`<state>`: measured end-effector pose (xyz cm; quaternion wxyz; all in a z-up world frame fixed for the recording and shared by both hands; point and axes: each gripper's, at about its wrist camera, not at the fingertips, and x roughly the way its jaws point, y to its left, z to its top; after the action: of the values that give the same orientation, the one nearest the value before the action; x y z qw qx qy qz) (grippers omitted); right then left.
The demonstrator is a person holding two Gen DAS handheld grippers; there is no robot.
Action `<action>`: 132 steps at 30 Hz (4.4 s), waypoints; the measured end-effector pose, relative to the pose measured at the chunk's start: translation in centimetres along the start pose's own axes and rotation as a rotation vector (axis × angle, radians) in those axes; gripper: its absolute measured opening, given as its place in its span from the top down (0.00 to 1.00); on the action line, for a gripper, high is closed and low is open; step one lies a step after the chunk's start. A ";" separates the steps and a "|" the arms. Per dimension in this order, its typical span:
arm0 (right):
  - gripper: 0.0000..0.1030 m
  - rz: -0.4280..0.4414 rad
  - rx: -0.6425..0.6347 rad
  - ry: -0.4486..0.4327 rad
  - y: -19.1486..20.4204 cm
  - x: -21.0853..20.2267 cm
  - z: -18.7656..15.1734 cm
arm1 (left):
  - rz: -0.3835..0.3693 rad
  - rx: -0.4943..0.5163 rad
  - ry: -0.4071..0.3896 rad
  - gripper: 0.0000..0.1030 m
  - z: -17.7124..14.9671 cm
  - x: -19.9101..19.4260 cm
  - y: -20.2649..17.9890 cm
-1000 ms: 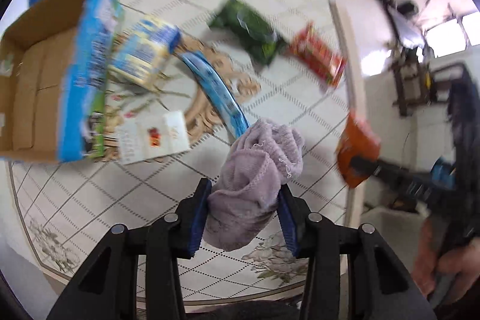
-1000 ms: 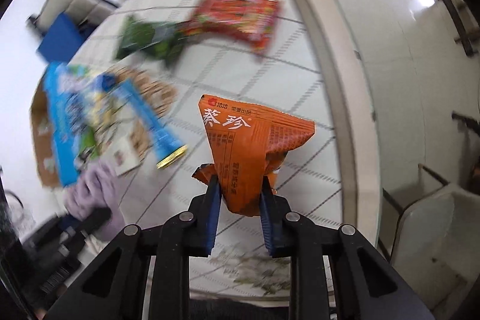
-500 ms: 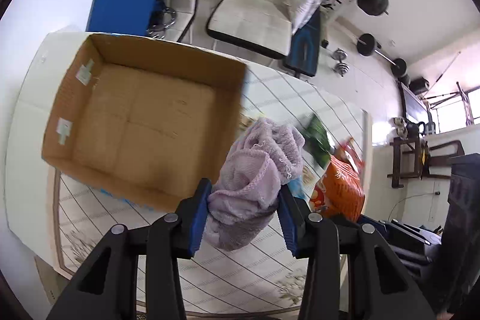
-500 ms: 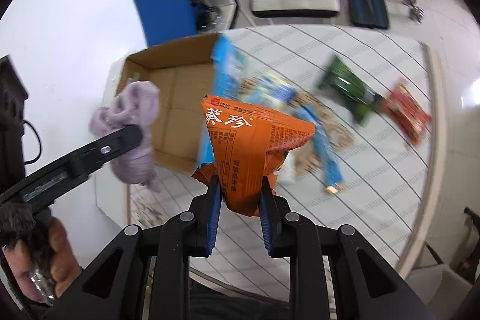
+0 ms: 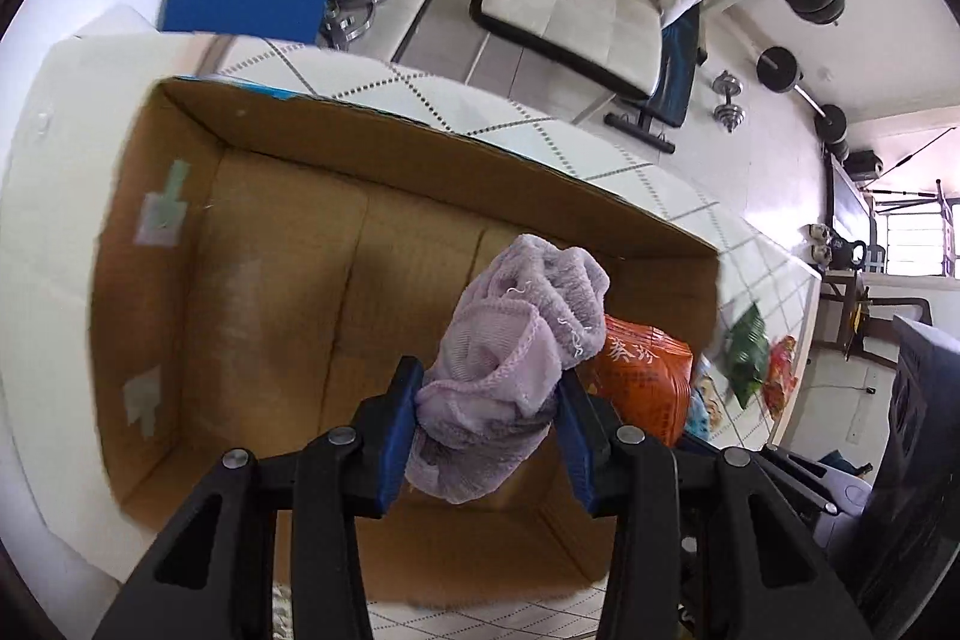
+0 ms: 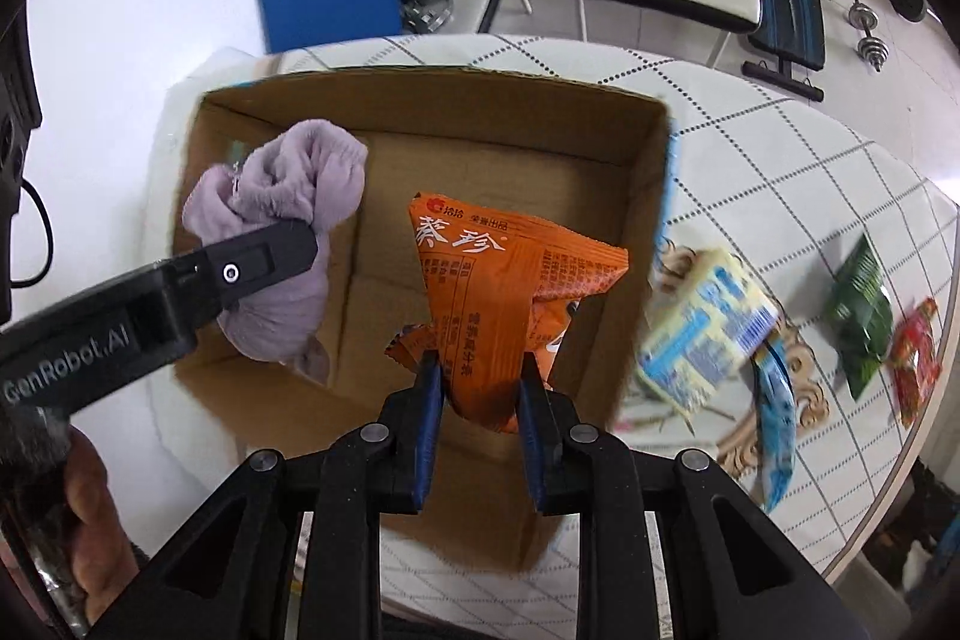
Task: Organize soft objects
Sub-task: 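Carry sock and orange bag into the box and open both tools, then grasp the blue stick snack with the left tool while the right tool grasps the red-green bag, then carry blue snack and red-green bag into the box and release both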
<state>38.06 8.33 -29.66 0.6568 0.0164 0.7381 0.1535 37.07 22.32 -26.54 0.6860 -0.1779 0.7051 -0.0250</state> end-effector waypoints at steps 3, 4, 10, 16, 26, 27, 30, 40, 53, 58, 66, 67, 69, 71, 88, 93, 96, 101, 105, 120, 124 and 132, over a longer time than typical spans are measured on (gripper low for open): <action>0.76 -0.027 0.006 0.027 -0.5 2.0 1.4 | -0.004 0.009 0.042 0.61 1.4 2.4 0.5; 0.76 -0.034 0.009 0.032 -0.7 2.6 1.9 | -0.016 0.011 0.057 0.61 1.9 3.2 0.7; 0.76 -0.077 -0.003 0.045 -0.3 4.4 3.9 | -0.014 0.020 0.107 0.59 3.3 5.3 0.8; 0.72 -0.091 -0.005 0.047 0.1 4.4 4.5 | -0.007 0.014 0.115 0.52 3.3 5.1 1.0; 0.32 -0.162 0.025 -0.026 0.6 0.9 1.8 | 0.066 0.053 0.020 0.08 0.8 0.9 2.3; 0.30 -0.167 0.025 -0.036 0.8 0.6 1.3 | 0.079 0.063 0.013 0.06 0.4 0.6 2.3; 0.16 -0.185 0.039 -0.062 0.8 -0.2 -0.8 | 0.113 0.095 -0.034 0.05 -1.6 -0.9 2.5; 0.03 -0.182 0.083 -0.183 1.4 -2.6 -8.2 | 0.210 0.165 -0.181 0.04 -7.8 -4.8 2.4; 0.03 -0.110 0.066 -0.302 2.4 -7.4 -15.9 | 0.287 0.195 -0.303 0.04 -15.1 -9.6 0.2; 0.03 -0.051 0.042 -0.320 1.4 -9.1 -17.4 | 0.304 0.188 -0.322 0.04 -16.6 -10.8 -1.9; 0.03 -0.027 0.153 -0.330 -10.0 -12.8 -20.0 | 0.181 0.230 -0.308 0.04 -17.5 -9.8 -11.2; 0.03 -0.041 0.173 -0.330 -12.0 -13.1 -20.2 | 0.150 0.236 -0.289 0.04 -17.4 -8.9 -12.5; 0.03 -0.082 0.218 -0.314 -16.5 -13.5 -20.6 | 0.100 0.241 -0.241 0.04 -17.1 -6.7 -15.2; 0.03 -0.102 0.254 -0.302 -20.8 -13.5 -20.8 | 0.056 0.233 -0.176 0.04 -16.5 -3.3 -18.1; 0.03 -0.229 -0.011 -0.014 -39.6 -2.4 -10.9 | 0.078 0.107 0.213 0.12 -14.1 20.6 -27.3; 0.03 -0.182 -0.140 0.042 -38.8 1.2 -7.7 | 0.114 0.075 0.225 0.14 -13.5 22.0 -26.7; 0.03 -0.166 -0.129 0.082 -39.4 3.1 -6.6 | 0.133 0.092 0.234 0.14 -13.6 22.5 -26.9; 0.38 -0.230 -0.026 0.116 -41.1 4.2 -6.8 | 0.149 0.116 0.234 0.27 -13.6 23.0 -27.4; 0.43 -0.166 0.198 0.199 -43.2 4.1 -8.9 | 0.177 0.132 0.253 0.58 -13.5 23.8 -27.6; 0.51 -0.175 0.307 0.093 -42.2 3.9 -12.1 | 0.260 0.239 0.197 0.84 -11.1 22.2 -27.7; 0.53 -0.137 0.337 0.067 -41.8 3.2 -14.2 | 0.237 0.280 0.157 0.86 -12.5 20.2 -28.3; 0.54 -0.071 0.345 -0.020 -37.6 -0.7 -19.6 | 0.154 0.326 0.072 0.86 -14.6 13.6 -28.5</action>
<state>25.77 -31.65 -36.53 0.6564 0.1042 0.7472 0.0012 29.10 -11.28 -30.77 0.6798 -0.0086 0.7275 -0.0927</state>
